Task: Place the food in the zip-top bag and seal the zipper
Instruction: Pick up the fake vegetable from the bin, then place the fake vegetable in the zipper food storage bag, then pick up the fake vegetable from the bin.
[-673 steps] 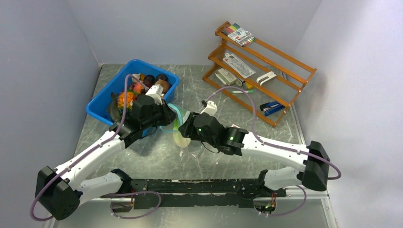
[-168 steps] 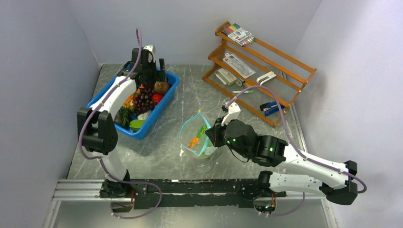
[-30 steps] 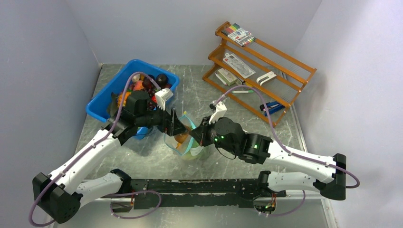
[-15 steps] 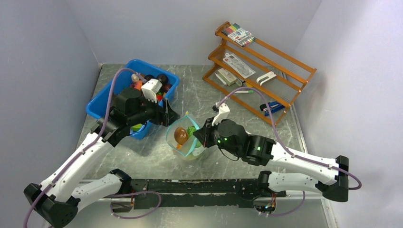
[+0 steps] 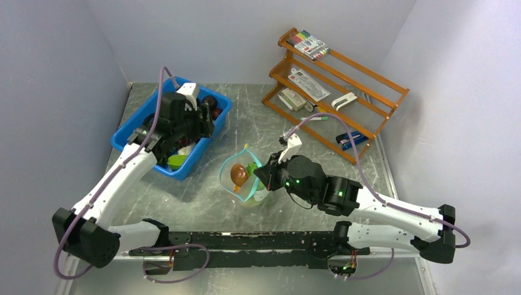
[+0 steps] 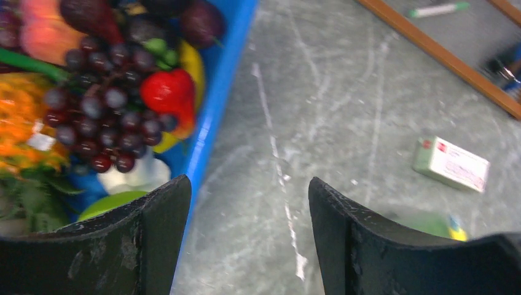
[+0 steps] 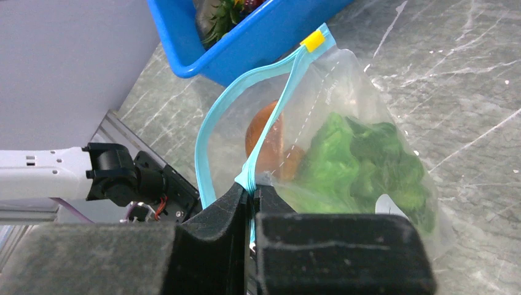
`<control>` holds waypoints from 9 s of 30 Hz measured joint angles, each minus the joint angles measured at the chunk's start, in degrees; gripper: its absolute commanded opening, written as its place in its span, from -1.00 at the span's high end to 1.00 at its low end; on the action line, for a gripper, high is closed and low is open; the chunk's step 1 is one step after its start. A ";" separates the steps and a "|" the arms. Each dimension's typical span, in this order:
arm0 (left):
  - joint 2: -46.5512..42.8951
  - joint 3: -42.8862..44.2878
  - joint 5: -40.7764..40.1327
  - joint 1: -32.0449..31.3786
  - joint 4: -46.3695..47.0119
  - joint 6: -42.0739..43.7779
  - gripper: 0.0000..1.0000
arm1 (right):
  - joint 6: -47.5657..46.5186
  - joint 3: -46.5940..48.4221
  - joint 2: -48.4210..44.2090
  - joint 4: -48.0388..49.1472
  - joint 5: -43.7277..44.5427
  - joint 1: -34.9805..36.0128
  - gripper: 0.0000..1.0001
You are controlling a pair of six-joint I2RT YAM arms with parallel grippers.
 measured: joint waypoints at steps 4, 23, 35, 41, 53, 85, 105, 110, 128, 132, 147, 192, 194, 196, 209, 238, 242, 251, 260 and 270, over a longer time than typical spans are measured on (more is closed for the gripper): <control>5.35 2.47 0.79 6.08 2.12 2.23 -0.65 | -0.37 -0.04 -0.09 -0.31 0.09 0.00 1.00; 38.05 21.62 2.08 10.69 12.52 8.79 -0.84 | -0.96 0.35 -0.02 -1.95 0.48 0.00 1.00; 44.35 23.54 1.18 11.87 13.86 10.97 -0.67 | -1.90 0.42 -0.04 -2.78 2.27 0.00 1.00; 46.66 24.59 1.20 12.81 15.43 12.76 -0.63 | -3.65 0.52 0.35 -2.71 3.28 0.00 1.00; 48.72 25.40 2.99 13.03 17.88 13.84 -0.46 | -5.64 1.57 2.93 -2.21 4.11 0.00 1.00; 38.56 19.04 8.90 13.29 12.66 9.97 0.33 | -4.11 1.57 1.88 -1.92 0.17 0.00 1.00; 2.16 -3.19 28.17 13.29 8.20 4.72 0.32 | 0.94 3.63 6.67 -1.90 1.75 -0.02 1.00; -7.89 -5.57 38.38 13.29 7.08 3.65 0.30 | 0.11 5.40 9.20 -1.09 0.81 -0.02 1.00; -19.58 -17.57 58.05 12.70 10.43 -7.06 0.32 | -4.87 7.91 10.21 7.13 -3.48 -0.07 1.00; -20.98 -20.76 57.86 12.48 11.78 -8.37 0.35 | -6.23 8.15 11.47 9.75 -6.95 -0.11 1.00; -19.61 -23.02 47.89 8.17 7.50 -7.50 0.33 | -9.66 13.03 18.18 12.15 -12.81 -0.11 1.00; -23.82 -5.40 29.81 5.14 -1.92 -8.07 -0.67 | -9.03 4.37 5.27 8.83 -3.58 -0.37 1.00; -23.78 -5.35 26.27 5.14 -3.04 -7.30 -0.65 | -8.98 3.98 4.48 8.55 -3.37 -0.37 1.00; -23.74 -5.35 22.95 5.14 -4.09 -6.58 -0.59 | -8.79 3.08 2.99 8.26 -3.08 -0.37 1.00; -12.22 -4.39 0.15 5.14 -5.57 -1.07 -0.22 | -8.04 0.81 -0.94 6.64 -3.93 -0.37 1.00; 33.31 20.02 4.66 20.48 9.60 6.54 -0.25 | -7.56 0.02 -2.05 6.62 -5.70 -0.37 1.00; 36.76 20.87 5.14 20.48 10.14 7.41 -0.37 | -7.58 0.02 -1.27 6.62 -5.62 -0.37 1.00; 43.78 24.37 5.07 20.96 9.81 9.92 -0.37 | -7.78 0.00 -0.63 6.01 -3.02 -0.37 1.00; 45.42 24.37 5.07 21.22 10.14 10.45 -0.34 | -7.56 -0.63 -0.07 6.01 -1.60 -0.39 1.00; 47.76 24.44 5.03 21.22 10.21 11.17 -0.13 | -7.23 -0.87 0.31 6.05 -1.46 -0.39 1.00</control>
